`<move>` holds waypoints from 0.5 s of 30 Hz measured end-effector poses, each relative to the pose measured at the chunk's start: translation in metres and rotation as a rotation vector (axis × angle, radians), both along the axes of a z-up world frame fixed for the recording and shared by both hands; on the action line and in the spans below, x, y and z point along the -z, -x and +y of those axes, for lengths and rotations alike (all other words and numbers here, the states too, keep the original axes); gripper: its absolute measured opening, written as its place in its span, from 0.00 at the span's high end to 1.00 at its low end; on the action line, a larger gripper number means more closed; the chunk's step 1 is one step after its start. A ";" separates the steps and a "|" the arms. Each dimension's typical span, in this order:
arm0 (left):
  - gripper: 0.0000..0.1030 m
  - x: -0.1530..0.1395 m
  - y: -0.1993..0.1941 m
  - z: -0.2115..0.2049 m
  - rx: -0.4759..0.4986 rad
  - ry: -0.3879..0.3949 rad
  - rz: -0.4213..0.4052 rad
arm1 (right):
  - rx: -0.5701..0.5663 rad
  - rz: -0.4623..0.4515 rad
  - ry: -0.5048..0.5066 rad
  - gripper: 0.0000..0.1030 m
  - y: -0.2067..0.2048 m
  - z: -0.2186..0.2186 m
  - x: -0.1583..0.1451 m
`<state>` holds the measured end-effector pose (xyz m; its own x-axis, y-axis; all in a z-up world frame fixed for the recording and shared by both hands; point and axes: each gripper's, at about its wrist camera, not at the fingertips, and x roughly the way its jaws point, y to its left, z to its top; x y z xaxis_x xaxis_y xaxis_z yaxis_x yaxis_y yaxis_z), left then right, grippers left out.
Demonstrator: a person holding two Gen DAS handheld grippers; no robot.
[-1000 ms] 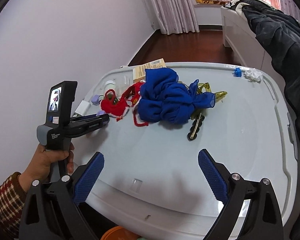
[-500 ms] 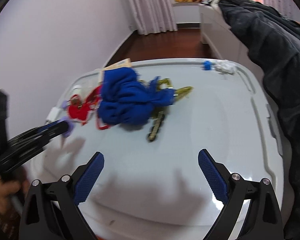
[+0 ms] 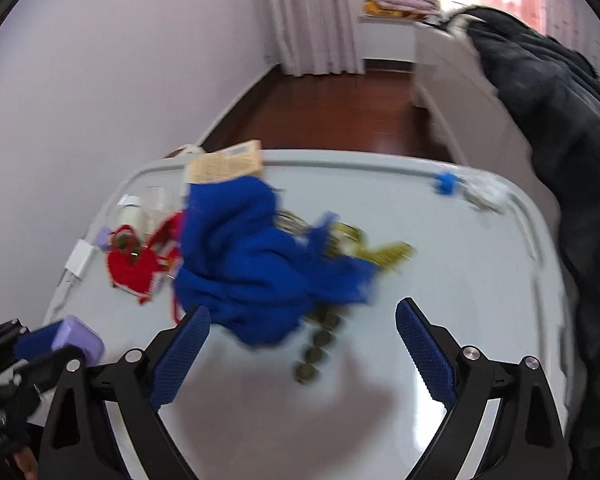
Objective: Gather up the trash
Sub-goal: 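Grasp the small purple box with the left gripper, then grasp the blue cloth with the right gripper while the left holds the purple box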
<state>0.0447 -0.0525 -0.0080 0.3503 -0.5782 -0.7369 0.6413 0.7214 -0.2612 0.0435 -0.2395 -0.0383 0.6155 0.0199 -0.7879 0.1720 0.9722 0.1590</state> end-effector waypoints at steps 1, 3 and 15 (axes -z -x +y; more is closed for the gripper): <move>0.74 0.000 0.000 0.001 -0.001 -0.002 0.003 | -0.020 0.001 0.008 0.10 -0.008 0.010 0.001; 0.74 0.002 -0.002 0.005 -0.011 -0.002 0.012 | -0.046 0.001 0.003 0.10 -0.019 0.021 0.004; 0.74 0.004 -0.006 0.025 -0.031 -0.008 0.022 | -0.076 0.126 0.144 0.37 -0.067 0.042 0.045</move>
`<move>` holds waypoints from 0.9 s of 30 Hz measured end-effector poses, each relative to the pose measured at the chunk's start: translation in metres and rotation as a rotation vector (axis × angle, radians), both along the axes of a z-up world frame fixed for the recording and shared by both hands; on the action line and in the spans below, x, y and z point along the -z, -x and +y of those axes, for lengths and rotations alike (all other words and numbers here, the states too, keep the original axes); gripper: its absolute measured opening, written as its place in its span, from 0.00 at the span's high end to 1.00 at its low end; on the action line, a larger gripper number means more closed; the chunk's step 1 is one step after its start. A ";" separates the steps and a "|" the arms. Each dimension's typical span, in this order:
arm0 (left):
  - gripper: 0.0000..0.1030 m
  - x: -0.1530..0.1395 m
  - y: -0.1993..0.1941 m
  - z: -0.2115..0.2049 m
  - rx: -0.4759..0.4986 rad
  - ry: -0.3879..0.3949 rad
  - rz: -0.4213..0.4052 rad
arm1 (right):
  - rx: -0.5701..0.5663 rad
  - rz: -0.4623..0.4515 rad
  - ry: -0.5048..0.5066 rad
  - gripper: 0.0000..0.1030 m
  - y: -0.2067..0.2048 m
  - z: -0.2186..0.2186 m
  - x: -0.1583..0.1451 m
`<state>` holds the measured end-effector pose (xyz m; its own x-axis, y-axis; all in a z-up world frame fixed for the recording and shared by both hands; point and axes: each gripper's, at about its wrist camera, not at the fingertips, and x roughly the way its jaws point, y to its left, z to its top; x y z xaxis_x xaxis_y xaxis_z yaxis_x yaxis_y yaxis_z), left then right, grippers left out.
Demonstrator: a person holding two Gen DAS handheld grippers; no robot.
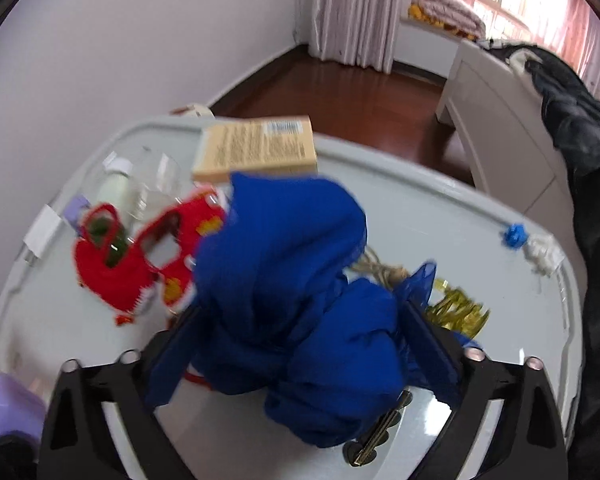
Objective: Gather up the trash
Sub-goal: 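Grasp the blue cloth with the right gripper while the left holds the purple box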
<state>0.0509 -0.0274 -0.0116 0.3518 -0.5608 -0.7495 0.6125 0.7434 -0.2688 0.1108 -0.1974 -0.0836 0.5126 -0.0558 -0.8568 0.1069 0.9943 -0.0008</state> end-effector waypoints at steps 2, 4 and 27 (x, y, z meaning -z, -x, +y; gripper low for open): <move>0.74 0.000 0.000 0.001 -0.001 -0.001 0.001 | -0.020 0.001 0.034 0.45 0.002 0.004 0.003; 0.74 -0.001 0.000 0.001 0.000 0.003 0.006 | -0.048 -0.003 0.105 0.59 0.006 0.014 -0.002; 0.73 -0.010 0.017 -0.007 0.055 0.016 -0.002 | 0.068 -0.203 -0.151 0.65 0.154 -0.022 -0.112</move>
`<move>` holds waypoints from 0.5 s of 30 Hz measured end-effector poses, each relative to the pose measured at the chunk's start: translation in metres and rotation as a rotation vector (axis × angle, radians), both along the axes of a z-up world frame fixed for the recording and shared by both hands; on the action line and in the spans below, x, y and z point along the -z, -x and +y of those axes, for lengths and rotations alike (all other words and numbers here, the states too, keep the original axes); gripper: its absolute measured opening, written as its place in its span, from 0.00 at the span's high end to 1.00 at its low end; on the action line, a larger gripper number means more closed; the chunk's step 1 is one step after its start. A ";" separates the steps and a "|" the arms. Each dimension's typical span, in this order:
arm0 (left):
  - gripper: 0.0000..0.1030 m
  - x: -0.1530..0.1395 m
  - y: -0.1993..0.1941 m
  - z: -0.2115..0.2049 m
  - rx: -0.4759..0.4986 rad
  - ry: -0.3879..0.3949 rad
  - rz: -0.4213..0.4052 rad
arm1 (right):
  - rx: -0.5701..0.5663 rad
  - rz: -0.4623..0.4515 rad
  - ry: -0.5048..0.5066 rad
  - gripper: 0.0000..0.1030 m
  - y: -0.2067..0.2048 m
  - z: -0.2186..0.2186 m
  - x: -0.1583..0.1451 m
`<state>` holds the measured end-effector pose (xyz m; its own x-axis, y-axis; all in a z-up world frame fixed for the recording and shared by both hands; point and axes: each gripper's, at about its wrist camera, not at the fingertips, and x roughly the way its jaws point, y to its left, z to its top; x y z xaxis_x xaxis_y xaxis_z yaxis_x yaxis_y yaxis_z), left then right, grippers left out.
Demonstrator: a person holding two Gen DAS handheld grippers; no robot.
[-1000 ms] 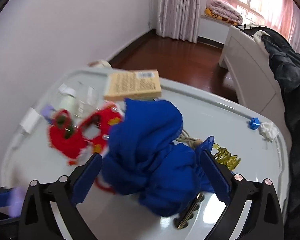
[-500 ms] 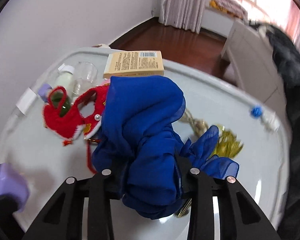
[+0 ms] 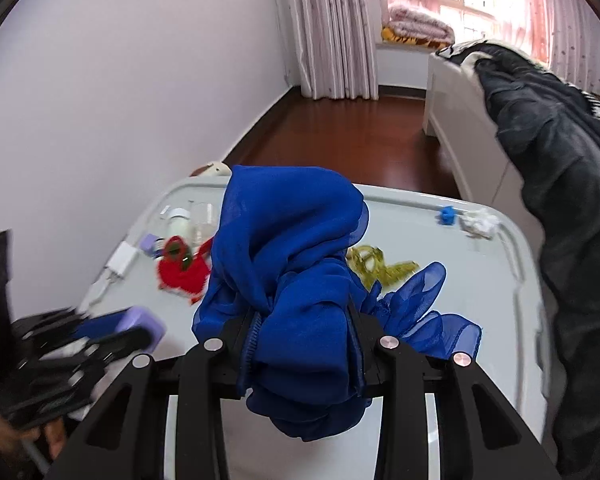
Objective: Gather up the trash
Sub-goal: 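Grasp the blue cloth with the right gripper while the left holds the purple box, then drop the purple box from the left gripper into the bucket while the right drops the blue cloth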
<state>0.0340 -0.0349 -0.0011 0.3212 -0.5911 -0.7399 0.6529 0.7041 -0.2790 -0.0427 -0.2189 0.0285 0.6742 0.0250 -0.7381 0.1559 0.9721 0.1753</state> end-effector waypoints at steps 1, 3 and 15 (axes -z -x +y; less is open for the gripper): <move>0.73 -0.002 0.007 0.001 0.012 0.001 -0.001 | 0.000 -0.001 -0.002 0.65 0.010 0.002 -0.004; 0.74 -0.006 0.023 0.003 0.036 -0.008 -0.006 | 0.006 0.008 -0.003 0.65 0.045 0.010 -0.009; 0.73 0.046 0.190 0.037 0.228 -0.155 0.211 | -0.059 0.329 -0.080 0.64 0.189 0.073 0.082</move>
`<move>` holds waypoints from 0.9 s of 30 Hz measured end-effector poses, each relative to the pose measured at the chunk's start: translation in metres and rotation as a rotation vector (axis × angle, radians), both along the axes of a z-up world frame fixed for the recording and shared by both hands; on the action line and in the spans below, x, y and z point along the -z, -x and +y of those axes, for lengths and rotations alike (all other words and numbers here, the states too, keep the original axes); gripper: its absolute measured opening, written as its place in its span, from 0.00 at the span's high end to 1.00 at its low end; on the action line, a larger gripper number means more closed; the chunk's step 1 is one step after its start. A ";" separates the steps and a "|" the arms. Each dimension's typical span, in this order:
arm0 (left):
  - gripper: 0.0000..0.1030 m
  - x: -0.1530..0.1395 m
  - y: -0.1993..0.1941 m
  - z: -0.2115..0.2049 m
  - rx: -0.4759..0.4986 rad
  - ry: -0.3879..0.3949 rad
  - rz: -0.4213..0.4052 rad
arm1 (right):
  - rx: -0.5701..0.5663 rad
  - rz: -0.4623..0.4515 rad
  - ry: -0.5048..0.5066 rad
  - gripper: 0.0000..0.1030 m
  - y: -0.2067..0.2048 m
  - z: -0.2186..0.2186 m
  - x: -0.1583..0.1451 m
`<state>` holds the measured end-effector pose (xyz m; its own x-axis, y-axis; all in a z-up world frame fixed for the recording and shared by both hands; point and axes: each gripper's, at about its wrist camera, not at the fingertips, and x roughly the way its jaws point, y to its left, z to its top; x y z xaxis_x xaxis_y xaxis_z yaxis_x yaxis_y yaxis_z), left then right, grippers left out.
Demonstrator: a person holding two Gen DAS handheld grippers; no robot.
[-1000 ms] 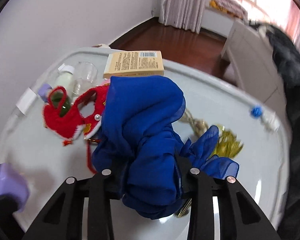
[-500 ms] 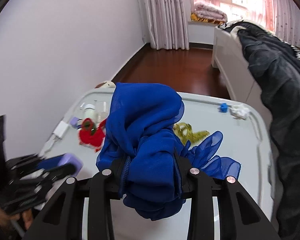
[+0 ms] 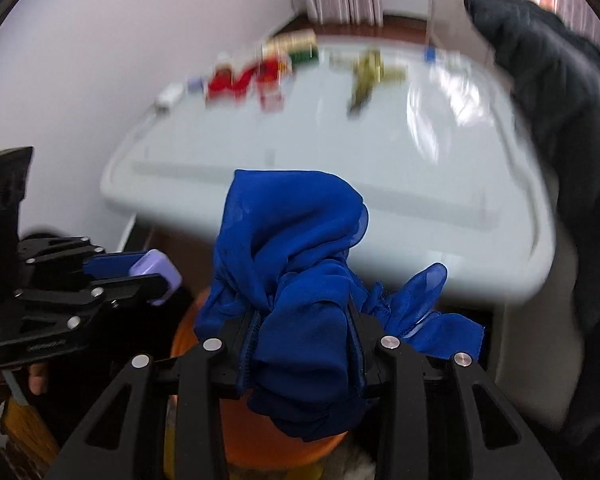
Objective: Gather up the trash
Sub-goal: 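Drop the purple box from the left gripper into the bucket while the right drops the blue cloth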
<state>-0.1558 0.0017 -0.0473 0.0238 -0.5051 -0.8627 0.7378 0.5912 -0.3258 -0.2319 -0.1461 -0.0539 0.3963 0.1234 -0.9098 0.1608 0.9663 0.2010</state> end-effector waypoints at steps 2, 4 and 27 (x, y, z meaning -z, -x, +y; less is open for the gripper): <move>0.73 0.013 0.014 0.001 0.012 -0.034 0.041 | 0.008 0.059 -0.026 0.63 0.013 0.007 0.020; 0.72 0.021 0.020 0.002 0.012 -0.052 0.078 | -0.003 0.123 -0.049 0.59 0.018 0.013 0.035; 0.24 -0.058 -0.079 -0.010 -0.239 0.024 -0.274 | 0.125 -0.057 -0.105 0.05 -0.054 -0.051 -0.022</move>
